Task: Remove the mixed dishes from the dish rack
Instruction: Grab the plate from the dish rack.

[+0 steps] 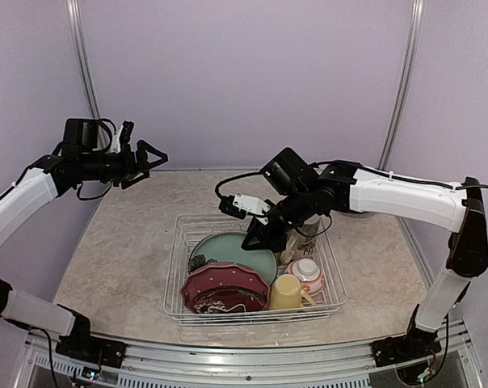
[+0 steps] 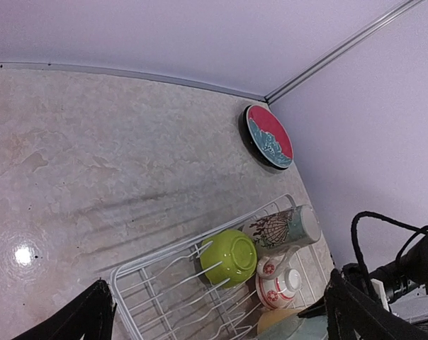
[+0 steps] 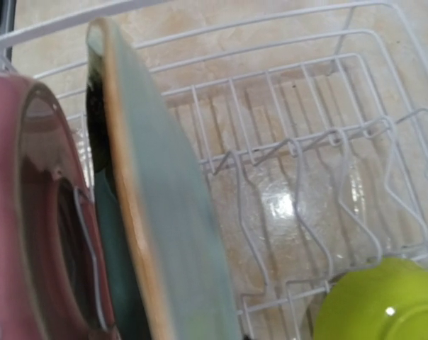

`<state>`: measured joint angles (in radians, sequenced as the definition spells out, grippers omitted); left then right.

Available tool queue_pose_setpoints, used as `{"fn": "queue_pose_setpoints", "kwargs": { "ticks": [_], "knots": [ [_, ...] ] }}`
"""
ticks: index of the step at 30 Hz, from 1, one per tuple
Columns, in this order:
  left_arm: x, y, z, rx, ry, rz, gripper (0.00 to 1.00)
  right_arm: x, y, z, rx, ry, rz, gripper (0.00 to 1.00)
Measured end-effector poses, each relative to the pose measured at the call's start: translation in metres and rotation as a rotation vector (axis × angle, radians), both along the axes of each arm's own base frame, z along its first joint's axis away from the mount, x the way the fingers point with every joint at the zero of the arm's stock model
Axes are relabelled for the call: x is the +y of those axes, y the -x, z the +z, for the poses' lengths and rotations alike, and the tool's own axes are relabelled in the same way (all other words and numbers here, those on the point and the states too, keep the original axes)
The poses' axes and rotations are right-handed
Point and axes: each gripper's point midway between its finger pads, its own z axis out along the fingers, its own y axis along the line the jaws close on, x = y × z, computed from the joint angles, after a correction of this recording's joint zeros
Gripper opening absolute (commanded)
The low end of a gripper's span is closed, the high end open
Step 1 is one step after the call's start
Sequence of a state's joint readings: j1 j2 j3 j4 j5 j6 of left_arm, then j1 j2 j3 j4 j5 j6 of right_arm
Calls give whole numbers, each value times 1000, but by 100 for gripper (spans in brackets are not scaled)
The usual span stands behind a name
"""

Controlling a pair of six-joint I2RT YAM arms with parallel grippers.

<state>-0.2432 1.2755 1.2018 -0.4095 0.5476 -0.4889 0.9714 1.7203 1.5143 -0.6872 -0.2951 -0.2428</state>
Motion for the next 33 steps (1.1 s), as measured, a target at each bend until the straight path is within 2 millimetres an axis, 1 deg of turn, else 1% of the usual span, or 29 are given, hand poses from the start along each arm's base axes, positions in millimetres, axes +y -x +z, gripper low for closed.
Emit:
{"fn": "queue_pose_setpoints", "kwargs": {
  "ticks": [7,11,13,15,18,22,25,30,33],
  "knots": [
    [1,7,13,-33,9,-2,99,-13,-13,31,31,-69,-72,0],
    [2,10,19,-51,13,-1,99,-30,-30,58,48,-145,-157,0],
    [3,12,22,-61,14,1,99,-38,-39,68,61,-190,-200,0],
    [4,14,25,-69,15,3,99,-46,-45,74,80,-227,-238,0],
    [4,15,28,-76,16,4,99,-57,-56,72,113,-254,-300,0],
    [5,15,28,-78,16,5,99,-70,-66,59,179,-276,-371,0],
    [5,15,28,-78,16,5,99,-77,-71,54,224,-297,-412,0],
    [5,15,28,-78,16,5,99,-88,-82,59,280,-375,-496,0],
    [5,15,28,-78,16,5,99,-98,-90,61,335,-438,-556,0]
  ]
}}
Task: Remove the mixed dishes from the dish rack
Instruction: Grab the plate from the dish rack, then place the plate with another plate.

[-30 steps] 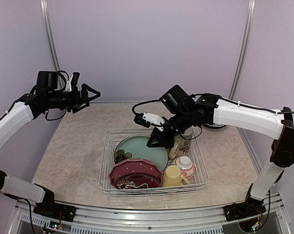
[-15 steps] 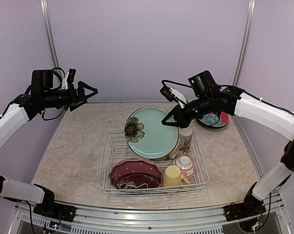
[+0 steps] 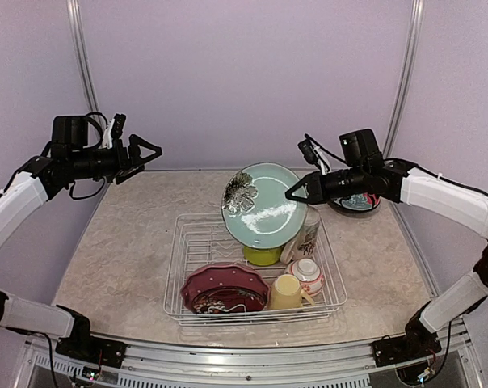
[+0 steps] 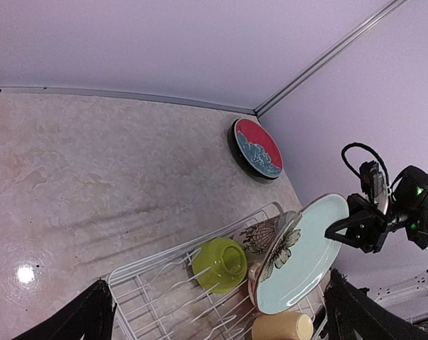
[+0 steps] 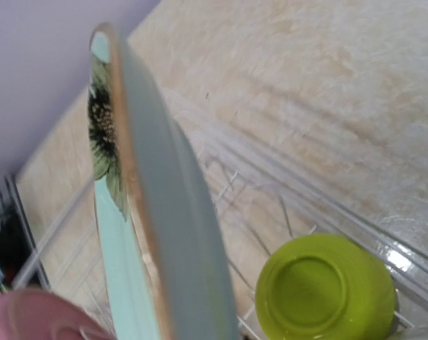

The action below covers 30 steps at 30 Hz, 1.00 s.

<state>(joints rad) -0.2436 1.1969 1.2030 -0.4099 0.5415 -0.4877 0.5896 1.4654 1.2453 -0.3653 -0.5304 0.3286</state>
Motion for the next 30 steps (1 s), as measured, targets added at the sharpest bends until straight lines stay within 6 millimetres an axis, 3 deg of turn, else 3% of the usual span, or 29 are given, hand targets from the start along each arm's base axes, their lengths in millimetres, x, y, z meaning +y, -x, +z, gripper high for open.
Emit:
{"fn": "queue_pose_setpoints", "kwargs": {
  "ticks": [9,18,25,30],
  "knots": [
    [0,0,0,0,0,0,99,-25,-27,-4,169,-190,-161,0],
    [0,0,0,0,0,0,99,-45,-51,35,188,-373,-227,0],
    [0,0,0,0,0,0,99,-87,-80,64,173,-512,-305,0],
    [0,0,0,1,0,0,99,-133,-104,80,147,-607,-399,0]
  ]
}}
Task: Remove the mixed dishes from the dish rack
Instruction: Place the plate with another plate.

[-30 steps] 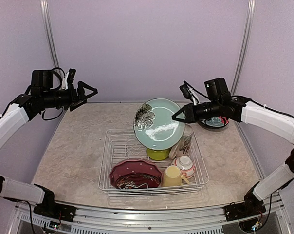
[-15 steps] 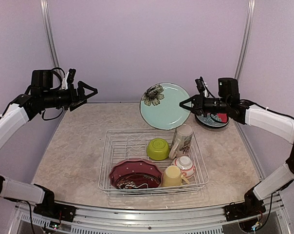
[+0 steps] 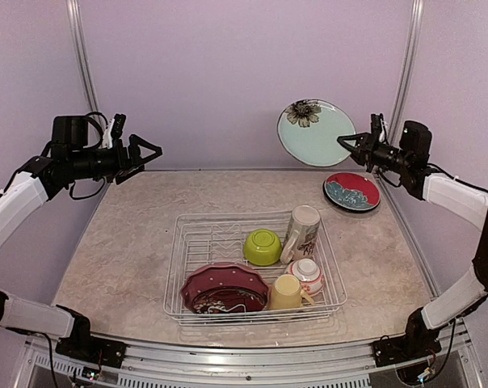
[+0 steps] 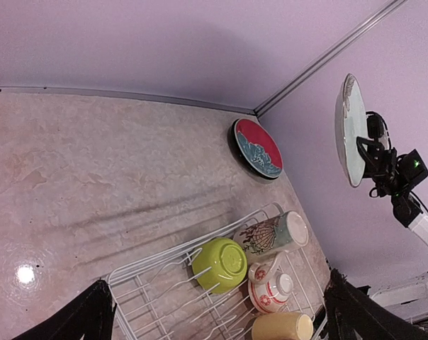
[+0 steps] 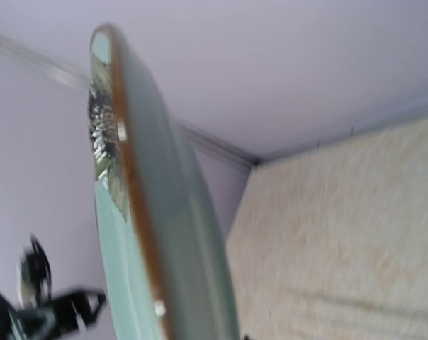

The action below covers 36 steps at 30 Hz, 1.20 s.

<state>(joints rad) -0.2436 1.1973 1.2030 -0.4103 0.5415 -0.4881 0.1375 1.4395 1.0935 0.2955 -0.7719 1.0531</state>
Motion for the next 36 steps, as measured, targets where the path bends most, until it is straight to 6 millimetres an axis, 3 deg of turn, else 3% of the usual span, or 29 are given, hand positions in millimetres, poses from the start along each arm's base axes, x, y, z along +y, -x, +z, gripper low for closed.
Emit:
{"fn": "queue_pose_setpoints", "kwargs": {
  "ticks": [3,6,16,23,36],
  "knots": [
    [0,0,0,1,0,0,99,-28,-16,1,5,-54,-62,0],
    [0,-1,-2,4,-1,0,99,-55,-39,-12,48,-101,-129,0],
    [-2,-7,-13,39,-5,-5,99,-142,-73,-114,295,-221,-408,0],
    [-4,-8,-16,51,-2,-15,99,-165,-80,-165,392,-236,-497,0],
    [-4,-7,-16,54,6,-22,99,-186,-99,-213,446,-187,-610,0]
  ]
}}
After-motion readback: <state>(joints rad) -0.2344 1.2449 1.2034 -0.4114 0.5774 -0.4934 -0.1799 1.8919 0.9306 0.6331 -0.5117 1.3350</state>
